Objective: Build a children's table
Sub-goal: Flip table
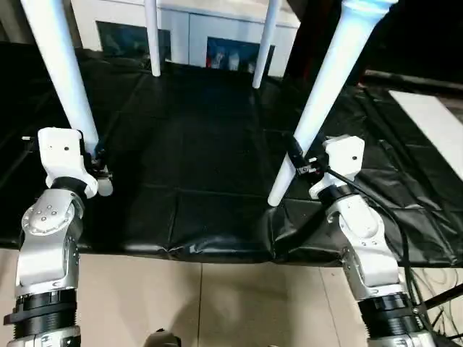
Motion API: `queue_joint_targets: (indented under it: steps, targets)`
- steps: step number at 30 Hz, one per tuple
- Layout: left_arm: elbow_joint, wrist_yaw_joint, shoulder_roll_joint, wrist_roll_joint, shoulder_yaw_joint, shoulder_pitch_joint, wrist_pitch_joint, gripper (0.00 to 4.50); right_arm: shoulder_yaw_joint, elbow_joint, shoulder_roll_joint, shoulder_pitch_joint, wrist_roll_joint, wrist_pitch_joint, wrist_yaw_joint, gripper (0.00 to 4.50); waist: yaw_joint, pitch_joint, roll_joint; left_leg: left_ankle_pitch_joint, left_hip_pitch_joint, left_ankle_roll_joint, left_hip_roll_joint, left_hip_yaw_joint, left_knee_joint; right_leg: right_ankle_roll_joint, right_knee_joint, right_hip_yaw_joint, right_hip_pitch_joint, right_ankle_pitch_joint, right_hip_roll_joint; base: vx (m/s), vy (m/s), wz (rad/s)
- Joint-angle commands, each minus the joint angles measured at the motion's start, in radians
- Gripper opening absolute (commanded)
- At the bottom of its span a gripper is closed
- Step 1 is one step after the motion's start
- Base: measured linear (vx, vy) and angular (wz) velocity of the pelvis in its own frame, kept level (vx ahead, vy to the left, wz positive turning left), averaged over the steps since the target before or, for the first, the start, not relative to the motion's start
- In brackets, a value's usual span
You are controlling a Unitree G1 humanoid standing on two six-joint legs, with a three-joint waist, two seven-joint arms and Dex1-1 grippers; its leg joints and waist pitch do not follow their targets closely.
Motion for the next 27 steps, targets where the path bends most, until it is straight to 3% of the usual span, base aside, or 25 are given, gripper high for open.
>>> queue_joint_targets:
  steps: [1, 2, 7, 8, 10, 13, 14, 15, 16, 17, 18, 19, 20, 21, 22, 23, 24, 25, 26, 27]
  targets:
    - [-0.056, -0.016, 0.005, -0.024, -0.003, -0.003, -0.022, 2.32, -0.009, 0.005, -0.013, 0.006, 0.010, 0.001, 0.012, 2.64, -0.012, -0.065, 0.042, -0.438, 0.039, -0.080, 0.025, -0.017, -0.094, -0.115, -0.073, 0.030, 0.022, -0.273, -0.044, 0.000, 0.000, 0.00]
    - [-0.062, -0.023, -0.001, -0.041, 0.004, 0.006, -0.033, 2.39, -0.007, 0.000, -0.013, 0.006, 0.019, -0.007, 0.014, 2.77, -0.016, -0.065, 0.038, -0.433, 0.037, -0.075, 0.024, -0.016, -0.092, -0.119, -0.072, 0.031, 0.022, -0.269, -0.044, 0.000, 0.000, 0.00]
    - [-0.113, -0.039, -0.033, -0.098, 0.028, 0.057, -0.066, 2.77, -0.013, -0.048, -0.003, 0.026, 0.056, -0.016, 0.019, 3.12, -0.019, -0.063, 0.037, -0.434, 0.034, -0.066, 0.024, -0.015, -0.092, -0.112, -0.076, 0.032, 0.023, -0.311, -0.047, 0.000, 0.000, 0.00]
    - [-0.160, -0.043, -0.058, -0.142, 0.047, 0.097, -0.081, 2.85, -0.027, -0.099, 0.009, 0.056, 0.071, -0.005, 0.017, 3.21, -0.016, -0.064, 0.048, -0.432, 0.039, -0.065, 0.025, -0.015, -0.091, -0.114, -0.076, 0.034, 0.019, -0.299, -0.046, 0.000, 0.000, 0.00]
    - [-0.188, -0.045, -0.073, -0.163, 0.055, 0.121, -0.089, 3.10, -0.034, -0.133, 0.015, 0.077, 0.081, 0.006, 0.011, 3.36, -0.016, -0.064, 0.042, -0.422, 0.033, -0.064, 0.029, -0.015, -0.095, -0.120, -0.075, 0.033, 0.025, -0.266, -0.045, 0.000, 0.000, 0.00]
    - [-0.306, -0.057, -0.125, -0.228, 0.049, 0.228, -0.087, 3.22, -0.037, -0.267, 0.024, 0.166, 0.124, 0.049, 0.015, 3.56, -0.013, -0.062, 0.055, -0.453, 0.039, -0.065, 0.031, -0.016, -0.096, -0.115, -0.076, 0.034, 0.021, -0.275, -0.042, 0.000, 0.000, 0.00]
    - [-0.326, -0.056, -0.135, -0.236, 0.045, 0.248, -0.080, 3.22, -0.035, -0.290, 0.023, 0.183, 0.132, 0.057, 0.018, 3.56, -0.015, -0.058, 0.051, -0.465, 0.035, -0.063, 0.031, -0.016, -0.098, -0.112, -0.080, 0.034, 0.021, -0.285, -0.041, 0.000, 0.000, 0.00]
    - [-0.374, -0.051, -0.154, -0.243, 0.014, 0.299, -0.044, 3.22, -0.028, -0.344, 0.022, 0.228, 0.168, 0.083, 0.030, 3.56, -0.013, -0.057, 0.053, -0.486, 0.039, -0.062, 0.033, -0.016, -0.100, -0.107, -0.080, 0.034, 0.021, -0.297, -0.040, 0.000, 0.000, 0.00]
    - [-0.409, -0.046, -0.164, -0.220, -0.028, 0.347, -0.038, 3.22, -0.020, -0.384, 0.018, 0.270, 0.198, 0.106, 0.038, 3.56, -0.016, -0.050, 0.053, -0.524, 0.038, -0.061, 0.030, -0.015, -0.101, -0.093, -0.088, 0.034, 0.015, -0.351, -0.037, 0.000, 0.000, 0.00]
    - [-0.409, -0.046, -0.164, -0.220, -0.028, 0.347, -0.038, 3.22, -0.020, -0.384, 0.018, 0.270, 0.198, 0.106, 0.038, 3.56, -0.017, -0.052, 0.050, -0.534, 0.041, -0.058, 0.028, -0.016, -0.100, -0.082, -0.093, 0.034, 0.016, -0.378, -0.036, 0.000, 0.000, 0.00]
    - [-0.439, -0.029, -0.169, -0.132, -0.114, 0.419, -0.044, 3.22, -0.008, -0.440, 0.006, 0.350, 0.217, 0.157, 0.043, 3.56, -0.019, -0.048, 0.046, -0.564, 0.043, -0.060, 0.025, -0.018, -0.097, -0.046, -0.107, 0.033, 0.010, -0.481, -0.039, 0.000, 0.000, 0.00]
    - [-0.438, -0.020, -0.167, -0.101, -0.139, 0.437, -0.036, 3.22, -0.008, -0.450, 0.004, 0.373, 0.208, 0.177, 0.035, 3.56, -0.015, -0.046, 0.049, -0.565, 0.043, -0.060, 0.028, -0.021, -0.099, -0.034, -0.110, 0.034, 0.010, -0.499, -0.042, 0.000, 0.000, 0.00]
    - [-0.436, -0.014, -0.167, -0.086, -0.150, 0.446, -0.026, 3.22, -0.009, -0.454, 0.003, 0.385, 0.201, 0.189, 0.028, 3.56, -0.018, -0.037, 0.046, -0.594, 0.043, -0.062, 0.024, -0.020, -0.097, -0.011, -0.122, 0.032, 0.002, -0.583, -0.039, 0.000, 0.000, 0.00]
    - [-0.436, -0.014, -0.167, -0.086, -0.150, 0.446, -0.026, 3.22, -0.009, -0.454, 0.003, 0.385, 0.201, 0.189, 0.028, 3.56, -0.020, -0.035, 0.046, -0.618, 0.050, -0.065, 0.021, -0.021, -0.093, 0.000, -0.131, 0.028, -0.005, -0.643, -0.039, -0.052, 0.000, -0.02]
    - [-0.427, -0.008, -0.166, -0.058, -0.182, 0.462, -0.011, 3.22, -0.021, -0.433, 0.016, 0.396, 0.170, 0.272, -0.024, 3.56, -0.030, -0.034, 0.047, -0.642, 0.055, -0.072, 0.015, -0.028, -0.086, 0.018, -0.143, 0.015, -0.005, -0.728, -0.039, -0.052, 0.000, -0.02]
    - [-0.422, -0.004, -0.164, -0.038, -0.194, 0.463, -0.021, 3.22, -0.022, -0.413, 0.020, 0.389, 0.130, 0.296, -0.057, 3.56, -0.035, -0.033, 0.049, -0.645, 0.053, -0.076, 0.015, -0.032, -0.089, 0.023, -0.147, 0.009, -0.001, -0.742, -0.039, -0.067, 0.009, -0.09]
    - [-0.420, -0.001, -0.163, -0.026, -0.203, 0.463, -0.022, 3.22, -0.022, -0.397, 0.023, 0.382, 0.097, 0.318, -0.085, 3.56, -0.047, -0.031, 0.052, -0.658, 0.048, -0.082, 0.016, -0.042, -0.094, 0.021, -0.151, -0.005, 0.011, -0.739, -0.038, -0.074, 0.027, -0.11]
    - [-0.416, -0.004, -0.157, -0.028, -0.208, 0.458, -0.002, 3.22, -0.017, -0.378, 0.021, 0.368, 0.081, 0.351, -0.099, 3.56, -0.057, -0.026, 0.067, -0.725, 0.054, -0.086, 0.025, -0.050, -0.109, 0.005, -0.155, -0.029, 0.022, -0.698, -0.033, -0.074, 0.027, -0.11]
    - [-0.411, -0.001, -0.161, -0.031, -0.205, 0.451, 0.000, 3.22, -0.010, -0.361, 0.017, 0.356, 0.059, 0.361, -0.108, 3.56, -0.066, -0.026, 0.067, -0.748, 0.043, -0.087, 0.031, -0.057, -0.121, -0.003, -0.142, -0.036, 0.041, -0.653, -0.032, -0.058, 0.039, -0.13]
    - [-0.407, -0.001, -0.157, -0.038, -0.204, 0.443, 0.015, 3.22, 0.002, -0.343, 0.007, 0.343, 0.041, 0.365, -0.110, 3.56, -0.065, -0.019, 0.079, -0.823, 0.018, -0.092, 0.049, -0.060, -0.165, -0.035, -0.094, -0.038, 0.071, -0.549, -0.022, 0.000, 0.000, 0.00]
